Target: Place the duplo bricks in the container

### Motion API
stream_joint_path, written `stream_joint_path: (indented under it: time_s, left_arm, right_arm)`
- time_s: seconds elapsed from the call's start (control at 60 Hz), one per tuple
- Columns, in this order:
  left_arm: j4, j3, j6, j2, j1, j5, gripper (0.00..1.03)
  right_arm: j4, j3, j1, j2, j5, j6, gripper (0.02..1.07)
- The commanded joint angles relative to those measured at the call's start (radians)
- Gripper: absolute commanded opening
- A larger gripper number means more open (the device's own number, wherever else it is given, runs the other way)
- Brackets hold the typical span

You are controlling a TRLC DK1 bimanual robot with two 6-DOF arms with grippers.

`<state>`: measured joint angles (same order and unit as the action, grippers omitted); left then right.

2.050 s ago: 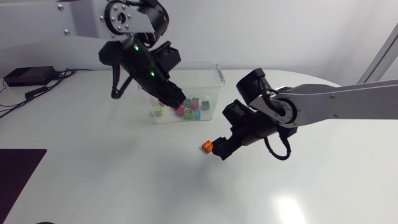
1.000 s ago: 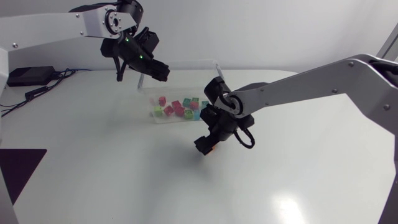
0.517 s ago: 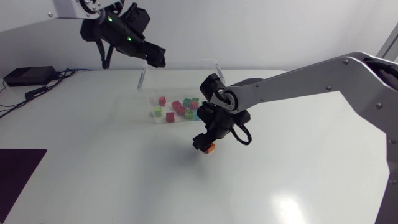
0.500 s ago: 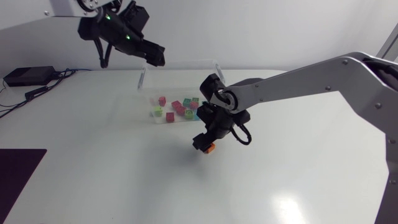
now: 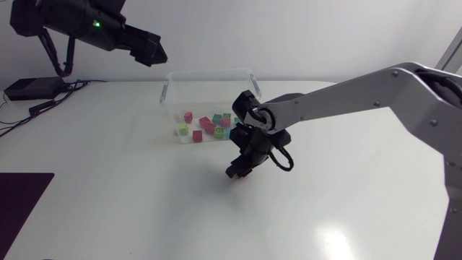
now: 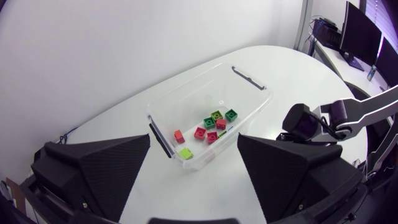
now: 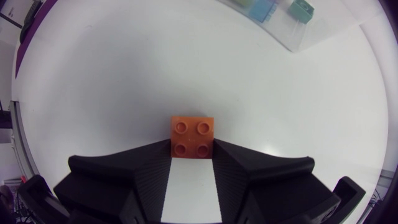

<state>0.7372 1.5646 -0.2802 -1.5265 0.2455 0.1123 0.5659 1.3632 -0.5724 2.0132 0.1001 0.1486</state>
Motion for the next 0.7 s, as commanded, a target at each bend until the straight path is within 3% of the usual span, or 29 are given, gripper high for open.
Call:
stream_joint_path:
  time_s: [0.0, 0.367, 0.683]
  left_arm:
    - [-0.030, -0.064, -0.022, 0.062, -0.012, 0.006, 0.98]
    - [-0.122, -0.307, -0.022, 0.241, -0.011, 0.000, 0.98]
    - [-0.190, -0.474, -0.024, 0.359, -0.012, -0.033, 0.98]
  right_arm:
    - [0.006, -0.047, -0.001, -0.094, -0.003, -0.020, 0.30]
    - [0.051, 0.004, 0.014, -0.357, -0.056, -0.069, 0.30]
    - [0.028, 0.243, 0.036, -0.243, -0.109, -0.081, 0.30]
